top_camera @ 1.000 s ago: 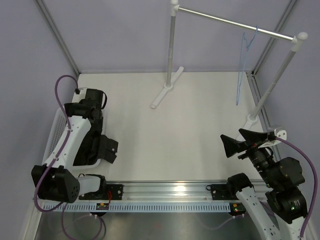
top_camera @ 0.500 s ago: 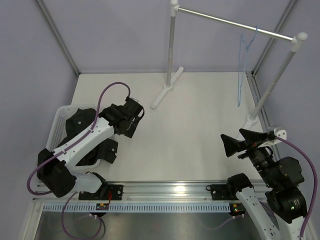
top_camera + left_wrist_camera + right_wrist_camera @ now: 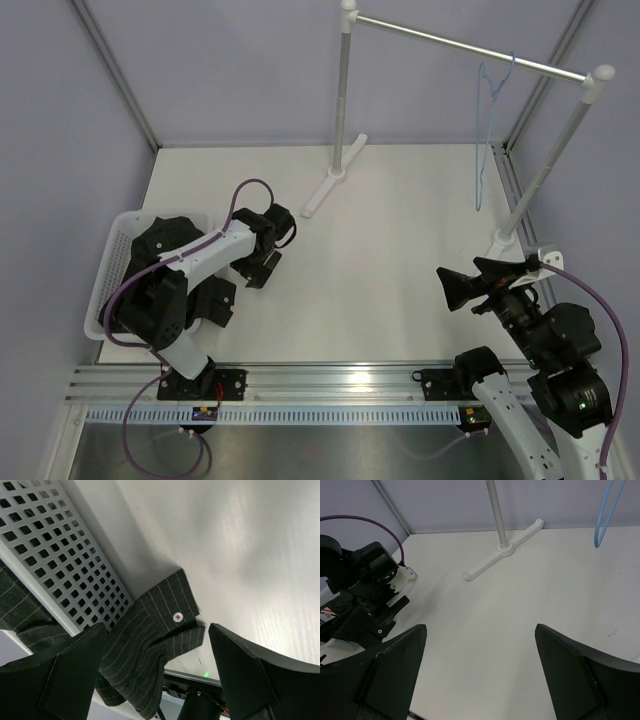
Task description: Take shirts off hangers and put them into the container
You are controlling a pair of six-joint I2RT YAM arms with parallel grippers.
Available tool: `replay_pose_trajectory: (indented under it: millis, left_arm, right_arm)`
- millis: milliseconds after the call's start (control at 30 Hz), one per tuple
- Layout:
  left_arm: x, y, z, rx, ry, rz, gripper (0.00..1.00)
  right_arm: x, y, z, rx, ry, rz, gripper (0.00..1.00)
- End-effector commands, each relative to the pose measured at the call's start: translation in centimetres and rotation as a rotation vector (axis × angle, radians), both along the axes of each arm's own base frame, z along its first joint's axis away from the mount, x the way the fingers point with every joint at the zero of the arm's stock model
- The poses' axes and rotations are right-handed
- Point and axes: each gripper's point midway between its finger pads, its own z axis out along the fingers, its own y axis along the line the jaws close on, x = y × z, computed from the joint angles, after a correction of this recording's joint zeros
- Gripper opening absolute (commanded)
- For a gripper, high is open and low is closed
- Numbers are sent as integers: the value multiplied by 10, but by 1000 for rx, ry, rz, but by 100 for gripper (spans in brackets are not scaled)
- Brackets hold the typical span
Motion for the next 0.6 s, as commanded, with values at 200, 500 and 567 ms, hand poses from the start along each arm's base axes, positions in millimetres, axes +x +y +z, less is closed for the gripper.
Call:
replay_pose_trajectory:
  millis: [200,500,567]
  left_arm:
    - [0,21,-30,94,152,28,83]
    - [1,35,-39,127,181,88,78]
    - [1,36,-42,130,190,92,77]
  right_arm:
    - [-6,3,12,4,-37,33,99]
    - [-5,5,11,8,-41,36,100]
    - [-4,5,10,6,-37,39,99]
